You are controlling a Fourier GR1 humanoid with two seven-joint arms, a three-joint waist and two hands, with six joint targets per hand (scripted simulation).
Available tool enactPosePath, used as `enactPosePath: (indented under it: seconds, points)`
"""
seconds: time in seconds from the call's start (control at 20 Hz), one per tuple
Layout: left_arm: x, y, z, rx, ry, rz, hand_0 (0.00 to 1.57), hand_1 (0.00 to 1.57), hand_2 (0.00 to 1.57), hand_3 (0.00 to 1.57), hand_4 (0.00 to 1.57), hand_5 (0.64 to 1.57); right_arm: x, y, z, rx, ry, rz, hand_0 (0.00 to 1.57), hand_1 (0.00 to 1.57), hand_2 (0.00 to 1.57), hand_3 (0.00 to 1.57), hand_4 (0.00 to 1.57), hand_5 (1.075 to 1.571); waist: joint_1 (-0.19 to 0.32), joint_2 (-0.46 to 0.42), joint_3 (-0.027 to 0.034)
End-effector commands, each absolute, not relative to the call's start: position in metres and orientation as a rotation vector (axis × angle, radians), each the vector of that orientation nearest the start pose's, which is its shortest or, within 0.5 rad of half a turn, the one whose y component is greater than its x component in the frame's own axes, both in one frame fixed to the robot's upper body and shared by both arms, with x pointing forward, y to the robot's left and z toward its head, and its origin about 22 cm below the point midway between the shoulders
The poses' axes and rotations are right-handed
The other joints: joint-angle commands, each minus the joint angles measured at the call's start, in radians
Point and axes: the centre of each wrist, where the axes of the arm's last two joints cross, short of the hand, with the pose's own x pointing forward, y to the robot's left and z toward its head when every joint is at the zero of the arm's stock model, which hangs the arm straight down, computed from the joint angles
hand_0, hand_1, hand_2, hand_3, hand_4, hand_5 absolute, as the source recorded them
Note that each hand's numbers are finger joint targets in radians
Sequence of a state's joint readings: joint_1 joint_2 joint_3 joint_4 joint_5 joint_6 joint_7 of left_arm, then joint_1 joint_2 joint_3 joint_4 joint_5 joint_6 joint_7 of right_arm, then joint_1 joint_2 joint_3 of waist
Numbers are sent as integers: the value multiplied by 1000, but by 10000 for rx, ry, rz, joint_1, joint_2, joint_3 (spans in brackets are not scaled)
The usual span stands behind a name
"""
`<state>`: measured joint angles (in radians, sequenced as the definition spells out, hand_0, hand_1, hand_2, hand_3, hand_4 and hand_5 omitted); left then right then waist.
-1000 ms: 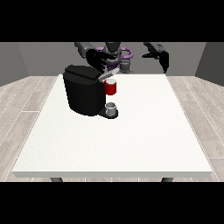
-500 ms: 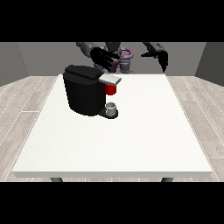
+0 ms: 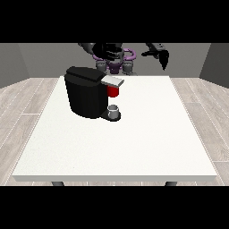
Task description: Insert the coffee pod into the coffee machine and close the lid
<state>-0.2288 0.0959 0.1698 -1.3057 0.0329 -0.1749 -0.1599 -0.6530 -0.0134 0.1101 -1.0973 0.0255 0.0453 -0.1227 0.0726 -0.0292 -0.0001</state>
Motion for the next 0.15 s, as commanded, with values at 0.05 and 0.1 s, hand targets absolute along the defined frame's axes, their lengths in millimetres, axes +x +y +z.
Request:
enactPosePath:
  seconds: [0.05, 0.1]
  points:
    - [274, 267, -23, -228, -16398, -550, 0, 0, 0, 0, 192, 1571, 320, -142, -1, 2818, -16966, 2790, 0, 0, 0, 0, 251, 1571, -493, -940, 7]
    - [275, 281, -28, 18, -15913, -295, 0, 0, 0, 0, 192, 1571, 322, -130, 18, 2955, -16658, 2732, 0, 0, 0, 0, 157, 1571, -724, -1179, 1]
